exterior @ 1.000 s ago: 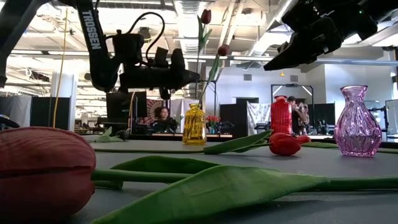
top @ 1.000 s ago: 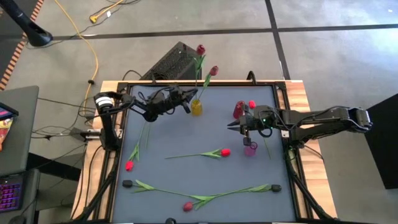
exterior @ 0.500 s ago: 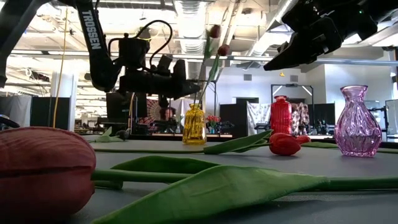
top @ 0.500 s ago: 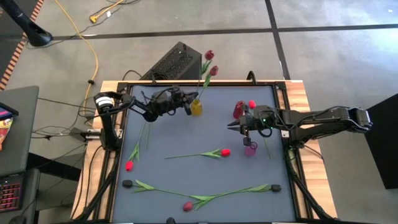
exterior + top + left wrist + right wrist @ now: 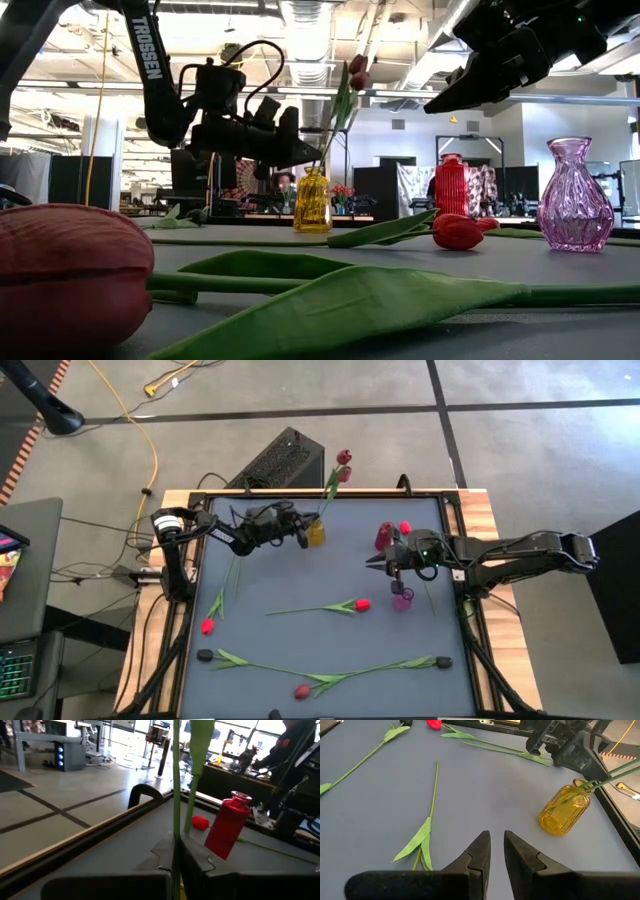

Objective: Sort flowers into vase by color
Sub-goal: Put the top pink flower into the yellow vase

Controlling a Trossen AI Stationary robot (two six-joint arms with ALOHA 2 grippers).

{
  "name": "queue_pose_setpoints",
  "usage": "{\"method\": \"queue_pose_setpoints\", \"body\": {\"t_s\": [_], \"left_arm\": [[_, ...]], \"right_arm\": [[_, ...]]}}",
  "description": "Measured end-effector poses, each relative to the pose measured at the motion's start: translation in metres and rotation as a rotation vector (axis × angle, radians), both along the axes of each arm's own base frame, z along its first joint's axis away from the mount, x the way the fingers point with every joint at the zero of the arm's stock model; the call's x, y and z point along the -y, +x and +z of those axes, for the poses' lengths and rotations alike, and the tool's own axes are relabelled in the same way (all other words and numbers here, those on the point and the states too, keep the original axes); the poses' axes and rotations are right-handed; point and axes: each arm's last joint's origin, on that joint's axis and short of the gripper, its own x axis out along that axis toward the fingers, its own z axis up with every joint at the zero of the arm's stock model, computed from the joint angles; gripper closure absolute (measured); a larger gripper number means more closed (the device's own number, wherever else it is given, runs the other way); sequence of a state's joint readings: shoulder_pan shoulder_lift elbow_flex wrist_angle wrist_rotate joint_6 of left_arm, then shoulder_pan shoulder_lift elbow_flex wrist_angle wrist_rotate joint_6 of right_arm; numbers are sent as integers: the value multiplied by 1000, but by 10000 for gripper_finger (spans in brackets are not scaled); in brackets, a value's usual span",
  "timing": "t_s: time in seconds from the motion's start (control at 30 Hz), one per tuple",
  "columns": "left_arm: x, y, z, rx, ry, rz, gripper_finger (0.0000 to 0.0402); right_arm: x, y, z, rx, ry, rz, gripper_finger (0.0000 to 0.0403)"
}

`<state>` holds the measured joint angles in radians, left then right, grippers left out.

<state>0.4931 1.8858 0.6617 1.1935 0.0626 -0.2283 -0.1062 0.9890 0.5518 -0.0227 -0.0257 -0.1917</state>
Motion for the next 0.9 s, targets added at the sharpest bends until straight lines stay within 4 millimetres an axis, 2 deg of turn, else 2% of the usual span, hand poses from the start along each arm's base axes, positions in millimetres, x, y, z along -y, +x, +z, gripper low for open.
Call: {"method": "queue_pose_setpoints", "body": {"t_s": [0.3, 0.7, 0.9], "left_arm": [[0, 0, 0, 0, 0, -9, 398], [0, 0, 0, -10, 23, -8, 347], [-2, -2, 0, -9, 23, -52, 336]], "right_arm": [[0, 0, 0, 0, 0, 0, 321], [0, 0, 0, 0, 0, 0, 321], [0, 0, 0, 0, 0, 0, 321]]}}
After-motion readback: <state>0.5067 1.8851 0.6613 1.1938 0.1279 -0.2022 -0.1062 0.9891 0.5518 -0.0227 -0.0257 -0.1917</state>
